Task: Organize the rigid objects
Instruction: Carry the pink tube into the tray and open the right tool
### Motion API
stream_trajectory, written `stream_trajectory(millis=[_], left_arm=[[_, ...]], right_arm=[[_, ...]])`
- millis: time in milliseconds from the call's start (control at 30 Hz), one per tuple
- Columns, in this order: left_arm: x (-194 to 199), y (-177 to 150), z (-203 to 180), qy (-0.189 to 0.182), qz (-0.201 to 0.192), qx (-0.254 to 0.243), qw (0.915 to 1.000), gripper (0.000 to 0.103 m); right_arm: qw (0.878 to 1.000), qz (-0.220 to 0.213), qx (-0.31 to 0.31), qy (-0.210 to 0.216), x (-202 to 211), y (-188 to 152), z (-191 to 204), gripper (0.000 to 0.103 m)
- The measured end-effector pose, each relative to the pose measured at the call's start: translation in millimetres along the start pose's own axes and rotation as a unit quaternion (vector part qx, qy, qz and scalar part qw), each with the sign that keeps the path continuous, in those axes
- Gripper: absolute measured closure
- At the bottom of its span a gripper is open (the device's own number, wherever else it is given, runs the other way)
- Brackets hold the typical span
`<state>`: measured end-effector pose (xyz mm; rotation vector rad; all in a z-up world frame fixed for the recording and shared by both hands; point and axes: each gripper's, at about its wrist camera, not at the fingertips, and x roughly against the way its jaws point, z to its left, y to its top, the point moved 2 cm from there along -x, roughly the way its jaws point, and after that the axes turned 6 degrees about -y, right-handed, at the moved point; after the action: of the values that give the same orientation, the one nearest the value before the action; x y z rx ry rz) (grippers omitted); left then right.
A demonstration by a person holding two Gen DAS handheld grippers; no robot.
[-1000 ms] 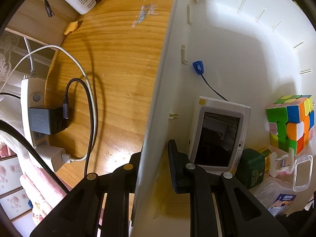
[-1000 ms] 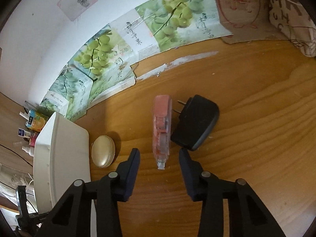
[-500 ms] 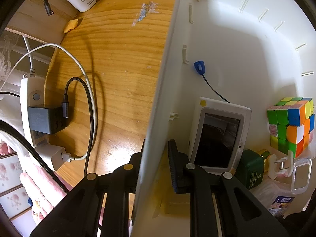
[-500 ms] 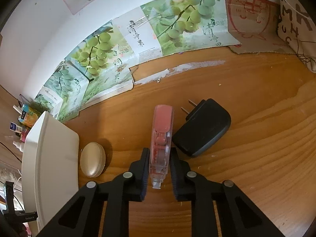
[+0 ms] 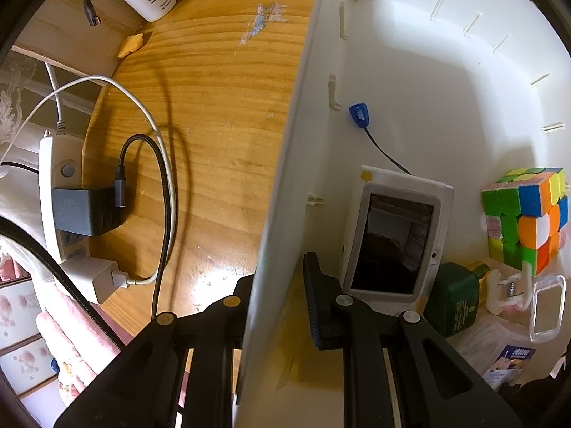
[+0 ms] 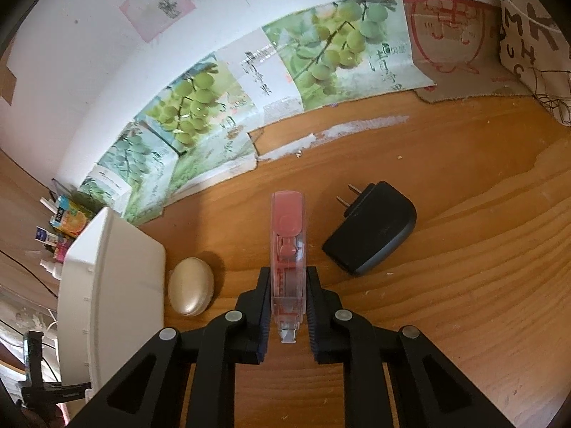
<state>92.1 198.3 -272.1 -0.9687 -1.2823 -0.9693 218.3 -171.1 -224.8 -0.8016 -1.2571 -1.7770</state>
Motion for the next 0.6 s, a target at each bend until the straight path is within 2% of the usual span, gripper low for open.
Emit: stream_trajectory(millis=[233,600], left_arm=[[5,-10,3,-0.002,-0.016,0.006,0.9998,0.083],[13,-25,12,-0.016,-0.029,0.004,0.9994,0.083]], right_arm=[[1.0,-0.007,-0.002,0.029,19,-5,9,0.086],[0.995,-0.028,0.03,0.096,54,-20,42,0.086]])
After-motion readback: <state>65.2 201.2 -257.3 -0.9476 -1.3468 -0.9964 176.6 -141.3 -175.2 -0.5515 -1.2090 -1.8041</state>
